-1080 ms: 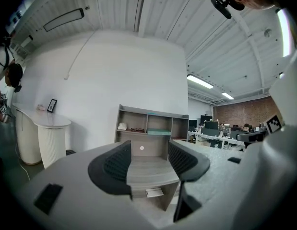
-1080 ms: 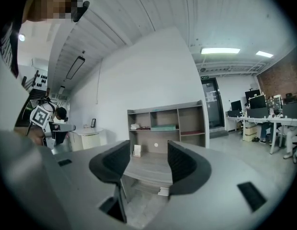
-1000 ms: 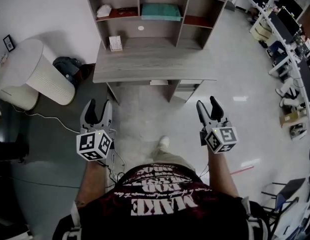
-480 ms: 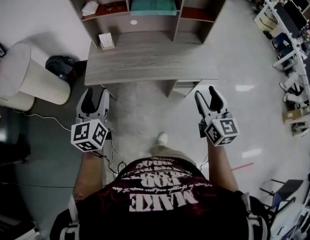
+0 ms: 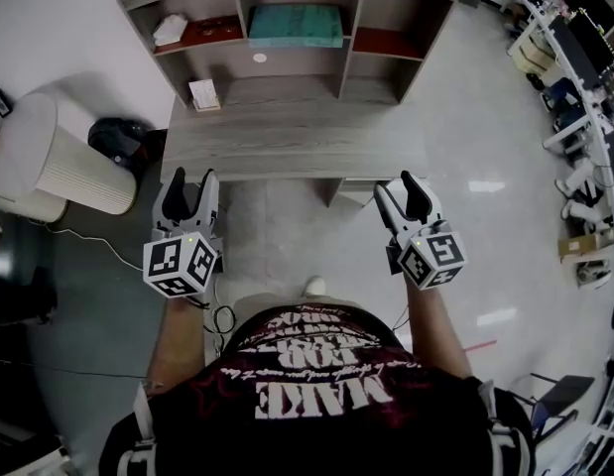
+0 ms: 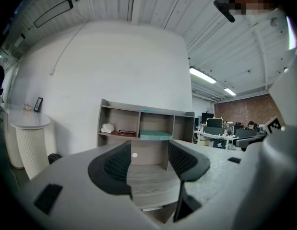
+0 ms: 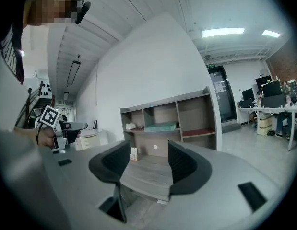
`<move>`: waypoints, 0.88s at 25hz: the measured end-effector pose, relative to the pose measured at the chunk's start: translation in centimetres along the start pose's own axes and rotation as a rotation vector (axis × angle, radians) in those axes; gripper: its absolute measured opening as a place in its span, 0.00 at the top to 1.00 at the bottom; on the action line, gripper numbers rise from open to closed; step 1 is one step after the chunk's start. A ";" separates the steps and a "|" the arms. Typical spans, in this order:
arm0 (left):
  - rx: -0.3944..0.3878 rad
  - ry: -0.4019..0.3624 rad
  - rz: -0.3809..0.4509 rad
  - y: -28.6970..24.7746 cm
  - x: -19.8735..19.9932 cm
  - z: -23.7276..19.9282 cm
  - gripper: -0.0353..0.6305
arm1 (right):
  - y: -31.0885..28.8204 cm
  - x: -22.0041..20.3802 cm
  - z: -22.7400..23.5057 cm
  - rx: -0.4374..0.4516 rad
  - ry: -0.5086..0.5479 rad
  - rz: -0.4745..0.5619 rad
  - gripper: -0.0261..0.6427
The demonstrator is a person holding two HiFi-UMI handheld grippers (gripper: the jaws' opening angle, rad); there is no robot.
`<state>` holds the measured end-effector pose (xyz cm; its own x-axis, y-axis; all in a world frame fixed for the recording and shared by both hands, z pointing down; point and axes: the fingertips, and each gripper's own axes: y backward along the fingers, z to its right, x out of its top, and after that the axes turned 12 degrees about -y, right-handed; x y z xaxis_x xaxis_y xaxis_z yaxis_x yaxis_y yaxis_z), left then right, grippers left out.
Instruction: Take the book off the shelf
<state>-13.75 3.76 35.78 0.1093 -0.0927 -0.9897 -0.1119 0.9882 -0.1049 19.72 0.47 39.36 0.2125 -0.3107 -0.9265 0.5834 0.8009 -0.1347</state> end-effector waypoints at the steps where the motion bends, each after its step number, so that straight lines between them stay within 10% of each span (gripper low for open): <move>1: 0.001 0.004 0.000 -0.1 0.1 0.3 0.60 | -0.3 0.1 0.2 0.006 -0.002 -0.004 0.59; 22: 0.023 0.005 -0.050 -4.0 -0.8 -2.8 0.60 | -6.9 0.3 1.1 0.048 -0.051 -0.035 0.60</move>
<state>-16.14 -0.46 36.73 0.1092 -0.1425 -0.9837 -0.0834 0.9849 -0.1520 16.65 -5.71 40.39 0.2304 -0.3653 -0.9019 0.6277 0.7641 -0.1492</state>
